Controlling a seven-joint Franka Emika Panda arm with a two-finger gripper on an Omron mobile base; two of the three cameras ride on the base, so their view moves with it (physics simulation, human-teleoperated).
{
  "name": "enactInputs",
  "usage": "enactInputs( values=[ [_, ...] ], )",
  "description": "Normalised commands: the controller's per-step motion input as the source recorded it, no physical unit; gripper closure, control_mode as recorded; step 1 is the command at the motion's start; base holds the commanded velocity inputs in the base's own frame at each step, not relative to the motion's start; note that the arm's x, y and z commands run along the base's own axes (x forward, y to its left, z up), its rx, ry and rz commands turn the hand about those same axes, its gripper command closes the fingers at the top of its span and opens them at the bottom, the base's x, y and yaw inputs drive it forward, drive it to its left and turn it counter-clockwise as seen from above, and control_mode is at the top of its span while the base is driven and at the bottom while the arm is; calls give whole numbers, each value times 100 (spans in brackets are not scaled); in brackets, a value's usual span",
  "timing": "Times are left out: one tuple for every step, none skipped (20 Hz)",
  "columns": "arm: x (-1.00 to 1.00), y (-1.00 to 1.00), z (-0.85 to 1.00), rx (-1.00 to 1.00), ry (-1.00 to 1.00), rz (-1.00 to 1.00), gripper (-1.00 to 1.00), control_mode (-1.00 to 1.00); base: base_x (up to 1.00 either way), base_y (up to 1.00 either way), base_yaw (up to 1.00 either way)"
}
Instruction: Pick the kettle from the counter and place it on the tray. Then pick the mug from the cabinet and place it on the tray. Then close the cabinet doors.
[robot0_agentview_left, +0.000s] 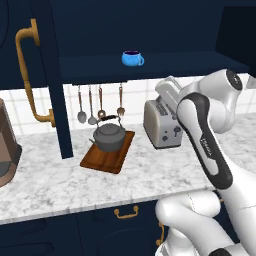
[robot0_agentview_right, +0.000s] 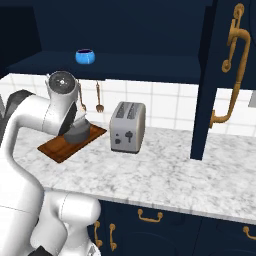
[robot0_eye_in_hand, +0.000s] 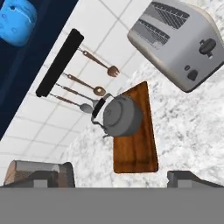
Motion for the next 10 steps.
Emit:
enactInputs(
  values=[
    [0, -36, 11, -21, 0, 20, -100, -100, 0, 0, 0],
    [0, -27, 12, -23, 0, 24, -100, -100, 0, 0, 0],
    [0, -30, 9, -23, -6, 25, -100, -100, 0, 0, 0],
    [-2, -24, 0, -24, -9, 24, -100, -100, 0, 0, 0],
    [-2, -19, 0, -19, -1, 21, -100, -100, 0, 0, 0],
    [0, -1, -1, -12, 0, 13, -100, -100, 0, 0, 0],
    [0, 0, -6, -9, 0, 6, -100, -100, 0, 0, 0],
    [0, 0, 0, -5, 0, 3, -100, -100, 0, 0, 0],
    [-19, 0, 0, -3, -1, 4, -100, -100, 0, 0, 0],
    [0, 0, 0, -3, 0, 10, -100, -100, 0, 0, 0]
  ],
)
